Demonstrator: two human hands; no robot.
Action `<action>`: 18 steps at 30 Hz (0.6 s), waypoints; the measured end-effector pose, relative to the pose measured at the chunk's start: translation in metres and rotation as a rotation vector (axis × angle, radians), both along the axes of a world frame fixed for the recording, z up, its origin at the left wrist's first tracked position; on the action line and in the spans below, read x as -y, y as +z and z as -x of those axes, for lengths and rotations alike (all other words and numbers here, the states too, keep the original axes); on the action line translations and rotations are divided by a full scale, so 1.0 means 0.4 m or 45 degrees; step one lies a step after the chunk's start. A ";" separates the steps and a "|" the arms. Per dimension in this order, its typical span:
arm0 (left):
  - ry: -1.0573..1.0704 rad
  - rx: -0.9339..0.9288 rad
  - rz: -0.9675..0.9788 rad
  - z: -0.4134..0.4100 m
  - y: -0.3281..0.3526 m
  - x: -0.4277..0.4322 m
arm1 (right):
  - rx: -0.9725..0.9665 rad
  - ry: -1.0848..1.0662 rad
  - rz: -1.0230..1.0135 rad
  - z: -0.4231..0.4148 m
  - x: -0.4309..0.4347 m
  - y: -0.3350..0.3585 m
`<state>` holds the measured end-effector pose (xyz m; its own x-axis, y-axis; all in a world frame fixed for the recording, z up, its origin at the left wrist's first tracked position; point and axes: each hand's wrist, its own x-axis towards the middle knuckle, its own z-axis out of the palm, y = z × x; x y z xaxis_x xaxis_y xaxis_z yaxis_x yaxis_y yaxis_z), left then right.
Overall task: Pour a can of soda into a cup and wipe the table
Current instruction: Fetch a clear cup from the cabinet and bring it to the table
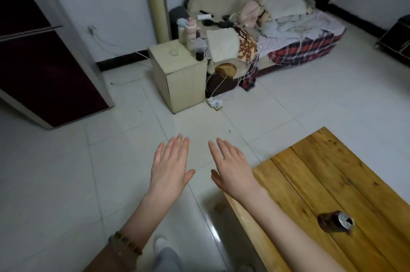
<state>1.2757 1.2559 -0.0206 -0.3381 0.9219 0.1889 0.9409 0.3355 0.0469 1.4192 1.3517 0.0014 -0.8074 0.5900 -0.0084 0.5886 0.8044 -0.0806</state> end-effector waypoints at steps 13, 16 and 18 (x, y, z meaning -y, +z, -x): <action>0.218 -0.003 -0.034 0.489 0.041 0.190 | -0.099 0.155 0.008 0.554 0.143 0.026; 0.256 0.018 -0.054 0.569 0.032 0.201 | -0.075 0.220 0.006 0.640 0.140 0.025; 0.296 0.029 -0.048 0.620 0.028 0.202 | -0.057 0.269 0.023 0.700 0.130 0.020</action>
<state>1.0277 1.1753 -0.0095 -0.5454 0.8109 0.2119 0.8369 0.5409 0.0839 1.1391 1.2999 0.0093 -0.9128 0.4078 0.0209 0.4028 0.9076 -0.1183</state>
